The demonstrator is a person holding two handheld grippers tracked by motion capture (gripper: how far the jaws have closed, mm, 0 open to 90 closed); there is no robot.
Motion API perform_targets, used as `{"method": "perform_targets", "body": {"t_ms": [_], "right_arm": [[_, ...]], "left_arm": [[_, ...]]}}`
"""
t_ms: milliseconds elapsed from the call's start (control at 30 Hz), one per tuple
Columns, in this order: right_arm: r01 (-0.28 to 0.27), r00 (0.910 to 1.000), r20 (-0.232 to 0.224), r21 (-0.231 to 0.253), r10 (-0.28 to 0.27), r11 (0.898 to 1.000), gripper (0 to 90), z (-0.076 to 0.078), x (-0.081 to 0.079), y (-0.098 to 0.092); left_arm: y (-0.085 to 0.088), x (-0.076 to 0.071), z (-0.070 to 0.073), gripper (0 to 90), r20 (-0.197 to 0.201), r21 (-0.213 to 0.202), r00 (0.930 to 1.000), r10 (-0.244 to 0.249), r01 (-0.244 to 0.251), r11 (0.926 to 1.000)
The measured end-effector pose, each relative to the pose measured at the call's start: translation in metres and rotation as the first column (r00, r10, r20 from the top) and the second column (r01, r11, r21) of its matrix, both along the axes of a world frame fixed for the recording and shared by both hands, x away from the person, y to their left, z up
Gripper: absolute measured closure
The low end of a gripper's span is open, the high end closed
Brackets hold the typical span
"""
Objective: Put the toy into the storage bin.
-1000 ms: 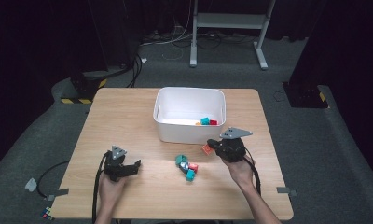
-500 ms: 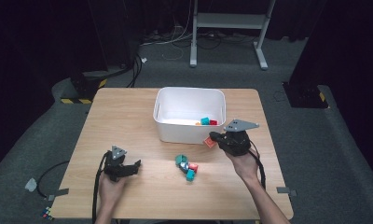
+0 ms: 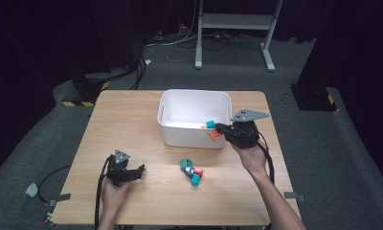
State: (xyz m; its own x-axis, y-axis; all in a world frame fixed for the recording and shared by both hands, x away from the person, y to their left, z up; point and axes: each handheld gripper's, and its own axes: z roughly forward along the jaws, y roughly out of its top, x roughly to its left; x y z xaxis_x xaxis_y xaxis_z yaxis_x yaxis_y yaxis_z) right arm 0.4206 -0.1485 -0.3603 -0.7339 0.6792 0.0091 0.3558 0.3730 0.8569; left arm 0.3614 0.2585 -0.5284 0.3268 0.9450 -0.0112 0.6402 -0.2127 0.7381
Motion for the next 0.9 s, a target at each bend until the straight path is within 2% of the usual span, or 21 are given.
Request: {"method": "perform_targets", "body": {"t_ms": [233, 500, 900], "right_arm": [[0.014, 0.9999, -0.002, 0.018, -0.014, 1.0, 87.3, 0.014, 0.015, 0.002], [0.027, 0.9996, 0.006, 0.012, -0.027, 1.0, 87.3, 0.028, 0.028, 0.008], [0.057, 0.9982, -0.015, -0.012, -0.058, 0.998, 87.3, 0.031, 0.055, 0.021]], "left_arm": [[0.0, 0.0, 0.0, 17.1, -0.001, 0.001, 1.0, 0.0, 0.0, 1.0], [0.0, 0.0, 0.0, 17.1, -0.001, 0.001, 1.0, 0.0, 0.0, 1.0], [0.0, 0.0, 0.0, 17.1, 0.0, 0.0, 1.0, 0.0, 0.0, 1.0]]}}
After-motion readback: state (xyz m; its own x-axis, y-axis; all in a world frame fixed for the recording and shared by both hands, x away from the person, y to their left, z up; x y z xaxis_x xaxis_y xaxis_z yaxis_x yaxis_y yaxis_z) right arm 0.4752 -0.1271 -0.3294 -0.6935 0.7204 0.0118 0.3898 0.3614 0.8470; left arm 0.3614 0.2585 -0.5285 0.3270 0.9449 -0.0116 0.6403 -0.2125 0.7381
